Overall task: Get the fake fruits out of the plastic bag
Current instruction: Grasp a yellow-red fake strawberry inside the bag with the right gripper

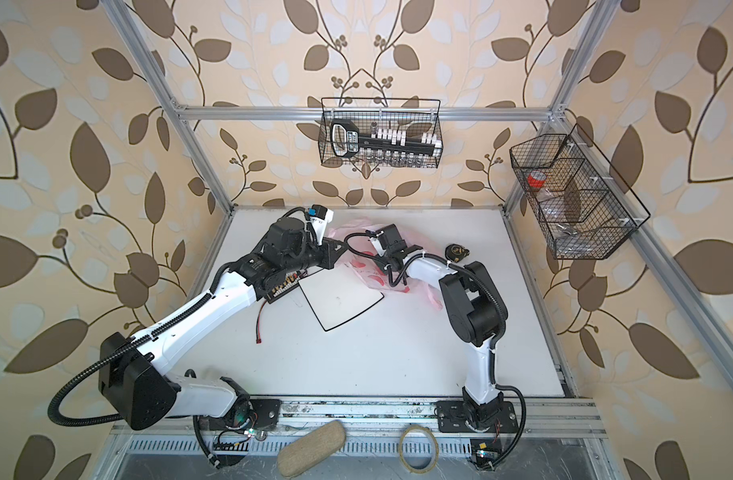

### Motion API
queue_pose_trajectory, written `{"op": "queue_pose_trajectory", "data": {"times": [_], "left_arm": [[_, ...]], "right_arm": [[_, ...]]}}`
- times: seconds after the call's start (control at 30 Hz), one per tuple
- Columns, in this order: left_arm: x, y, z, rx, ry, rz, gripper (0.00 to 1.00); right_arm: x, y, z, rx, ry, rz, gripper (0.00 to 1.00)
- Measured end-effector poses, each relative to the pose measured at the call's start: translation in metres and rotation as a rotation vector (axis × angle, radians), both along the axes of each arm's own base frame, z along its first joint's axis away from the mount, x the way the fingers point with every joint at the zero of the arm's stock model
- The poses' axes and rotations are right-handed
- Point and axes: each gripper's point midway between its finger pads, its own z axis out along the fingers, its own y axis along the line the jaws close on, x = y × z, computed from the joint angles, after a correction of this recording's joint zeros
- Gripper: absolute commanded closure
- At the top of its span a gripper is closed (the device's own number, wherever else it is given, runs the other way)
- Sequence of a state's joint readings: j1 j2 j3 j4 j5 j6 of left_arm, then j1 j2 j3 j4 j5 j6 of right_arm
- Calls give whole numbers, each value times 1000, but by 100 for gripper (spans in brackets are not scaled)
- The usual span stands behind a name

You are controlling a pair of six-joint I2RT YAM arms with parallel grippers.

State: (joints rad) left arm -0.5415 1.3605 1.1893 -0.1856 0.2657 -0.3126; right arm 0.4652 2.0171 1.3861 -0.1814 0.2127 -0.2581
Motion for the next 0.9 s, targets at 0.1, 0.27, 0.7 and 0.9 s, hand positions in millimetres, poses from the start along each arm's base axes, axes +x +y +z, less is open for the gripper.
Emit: {"op": "queue_pose_trajectory", "data": {"times": [0.1, 0.27, 0.7, 0.9], "left_arm": [[0, 0, -1, 1, 2, 0, 100], [0, 0, 0, 1, 1, 0, 100], [-1, 1, 2, 0, -3, 3, 100], [0, 2, 1, 3, -5, 12, 100]], "right_arm": [[4, -3, -9, -5, 22, -14, 40], [3, -7, -27, -12, 71, -31, 38], [1, -4, -36, -3, 105, -31, 63], [-1, -1, -27, 11, 99, -23, 67]]}}
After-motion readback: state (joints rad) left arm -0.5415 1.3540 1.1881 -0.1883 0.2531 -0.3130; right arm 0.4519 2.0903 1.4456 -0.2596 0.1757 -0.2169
